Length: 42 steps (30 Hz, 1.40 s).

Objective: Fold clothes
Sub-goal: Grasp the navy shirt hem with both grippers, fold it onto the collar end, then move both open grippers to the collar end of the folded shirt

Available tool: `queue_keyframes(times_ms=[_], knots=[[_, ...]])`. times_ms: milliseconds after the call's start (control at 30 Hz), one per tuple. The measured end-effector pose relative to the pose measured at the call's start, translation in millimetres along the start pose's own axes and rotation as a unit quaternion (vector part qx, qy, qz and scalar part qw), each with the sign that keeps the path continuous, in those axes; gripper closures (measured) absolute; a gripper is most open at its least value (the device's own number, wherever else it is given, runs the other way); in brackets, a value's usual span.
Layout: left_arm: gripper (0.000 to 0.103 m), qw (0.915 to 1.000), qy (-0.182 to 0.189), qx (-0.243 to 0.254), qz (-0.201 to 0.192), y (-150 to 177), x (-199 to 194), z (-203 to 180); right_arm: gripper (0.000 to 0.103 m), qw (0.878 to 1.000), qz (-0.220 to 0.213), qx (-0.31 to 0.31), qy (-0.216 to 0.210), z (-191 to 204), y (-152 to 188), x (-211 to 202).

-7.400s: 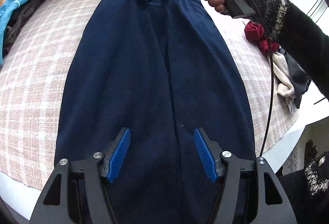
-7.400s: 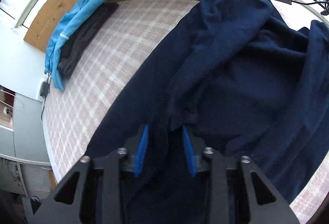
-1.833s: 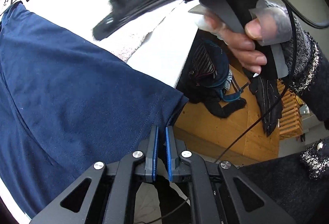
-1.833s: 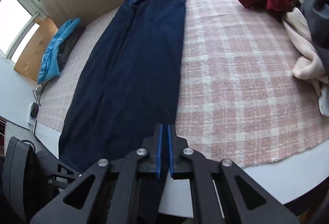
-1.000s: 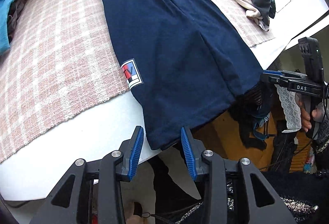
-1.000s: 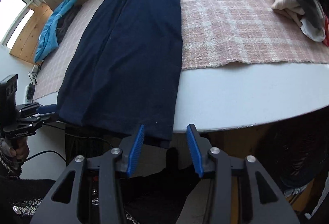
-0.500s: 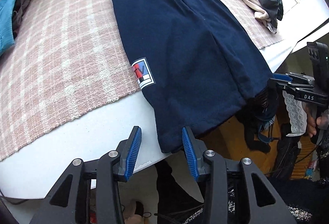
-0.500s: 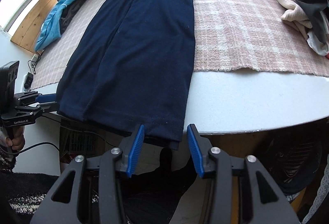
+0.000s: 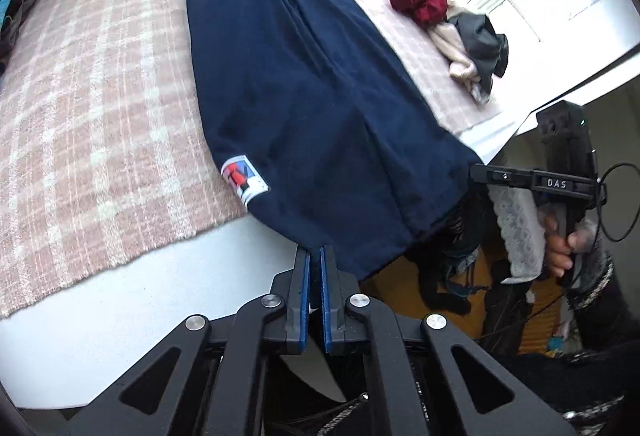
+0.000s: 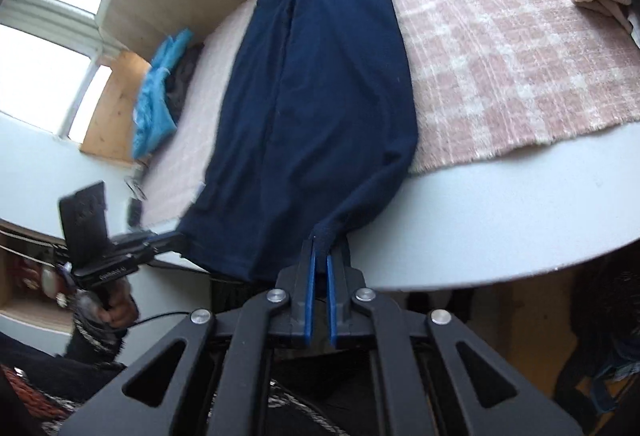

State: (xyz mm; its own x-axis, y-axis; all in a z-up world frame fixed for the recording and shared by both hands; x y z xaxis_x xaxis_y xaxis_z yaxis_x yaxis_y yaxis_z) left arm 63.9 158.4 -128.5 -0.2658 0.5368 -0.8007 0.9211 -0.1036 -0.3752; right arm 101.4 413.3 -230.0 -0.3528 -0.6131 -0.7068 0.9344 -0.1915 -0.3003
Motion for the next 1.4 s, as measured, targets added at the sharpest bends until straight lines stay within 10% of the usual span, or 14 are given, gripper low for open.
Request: queue_keyframes(times_ms=[267, 533, 700, 1100, 1267, 1400], knots=[[0.099, 0.9969, -0.015, 0.014, -0.076, -131.8, -23.3, 24.7, 0.098, 0.997, -0.056, 0.003, -0.059, 12.6, -136.8, -23.8], [0.085, 0.9940, -0.102, -0.026, -0.028, -214.0, 57.1, 86.8, 0.082, 0.996, 0.054, -0.008, 0.073, -26.2, -255.8, 85.6], [0.054, 0.9869, -0.145, -0.026, -0.066, -202.8, 22.6, 94.8, 0.065, 0.998, 0.023, -0.032, 0.055, -35.2, -252.8, 54.9], [0.056, 0.9794, -0.193, 0.042, -0.041, -213.2, 75.8, 81.3, 0.065, 0.969, -0.009, -0.173, 0.178, -22.3, -233.6, 84.6], [0.057, 0.9466, -0.292, 0.132, -0.030, -232.7, 103.1, 81.1, 0.065, 0.947, -0.016, -0.224, 0.229, -14.1, -226.7, 95.6], [0.057, 0.9595, -0.238, 0.134, -0.069, -221.4, 66.5, 60.2, 0.065, 0.962, -0.032, -0.224, 0.154, 15.3, -216.4, 77.2]])
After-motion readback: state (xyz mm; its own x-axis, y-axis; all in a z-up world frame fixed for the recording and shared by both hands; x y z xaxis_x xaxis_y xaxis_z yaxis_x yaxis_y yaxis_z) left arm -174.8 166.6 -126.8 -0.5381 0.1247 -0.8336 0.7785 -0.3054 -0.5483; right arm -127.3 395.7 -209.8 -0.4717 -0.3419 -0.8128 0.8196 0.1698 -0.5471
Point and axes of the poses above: each gripper's, at about its wrist camera, not at the fingertips, and x roughly the way its jaws point, z to its left, y to its underside, the point moved 2 cm from there along x, roughly the way its jaws point, and after that the axes turned 5 degrees about -z, right-handed, at the moved point
